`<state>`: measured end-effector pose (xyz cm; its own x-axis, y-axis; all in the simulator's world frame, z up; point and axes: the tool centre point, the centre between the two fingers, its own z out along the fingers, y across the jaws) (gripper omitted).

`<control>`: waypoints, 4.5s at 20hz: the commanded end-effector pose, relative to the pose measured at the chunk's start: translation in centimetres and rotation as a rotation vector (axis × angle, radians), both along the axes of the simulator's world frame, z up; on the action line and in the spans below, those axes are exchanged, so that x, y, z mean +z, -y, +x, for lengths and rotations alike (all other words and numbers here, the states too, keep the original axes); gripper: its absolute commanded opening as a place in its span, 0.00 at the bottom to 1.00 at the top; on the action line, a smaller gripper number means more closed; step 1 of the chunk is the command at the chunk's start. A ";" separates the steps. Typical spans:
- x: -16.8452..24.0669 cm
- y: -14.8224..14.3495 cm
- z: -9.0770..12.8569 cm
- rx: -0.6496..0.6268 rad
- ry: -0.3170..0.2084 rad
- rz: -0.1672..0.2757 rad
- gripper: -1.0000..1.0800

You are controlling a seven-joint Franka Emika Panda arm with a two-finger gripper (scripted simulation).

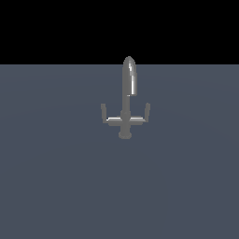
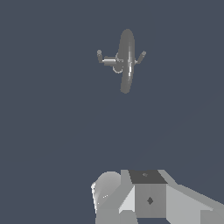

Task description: Turn on the faucet by rotating a designated handle.

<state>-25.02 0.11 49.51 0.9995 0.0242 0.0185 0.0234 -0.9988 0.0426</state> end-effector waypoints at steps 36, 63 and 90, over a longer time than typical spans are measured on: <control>-2.1 1.6 4.5 0.399 -0.188 -0.165 0.00; -6.9 2.7 13.0 1.183 -0.678 -0.303 0.00; -14.4 1.5 21.8 1.883 -1.284 -0.195 0.00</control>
<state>-3.70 -1.49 35.63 -0.6161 0.5765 -0.5367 0.7309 0.1644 -0.6624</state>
